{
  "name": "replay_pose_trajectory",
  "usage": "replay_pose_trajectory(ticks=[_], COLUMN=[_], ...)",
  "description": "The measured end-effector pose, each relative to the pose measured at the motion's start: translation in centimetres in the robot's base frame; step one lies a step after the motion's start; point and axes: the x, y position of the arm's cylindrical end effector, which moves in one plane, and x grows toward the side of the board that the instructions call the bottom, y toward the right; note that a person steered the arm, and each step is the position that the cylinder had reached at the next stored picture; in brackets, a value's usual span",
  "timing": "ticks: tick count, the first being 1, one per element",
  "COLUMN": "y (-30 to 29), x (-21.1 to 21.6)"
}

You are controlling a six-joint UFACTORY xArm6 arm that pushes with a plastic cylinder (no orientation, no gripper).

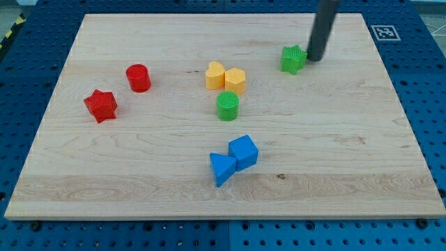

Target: Move the green star to the top center

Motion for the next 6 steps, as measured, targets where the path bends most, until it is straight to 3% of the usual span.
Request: replay_pose_trajectory(ticks=[1,3,5,6], y=[1.4,-5.2,-12.8,-12.0], x=[1.4,4.2,-1.8,-0.8])
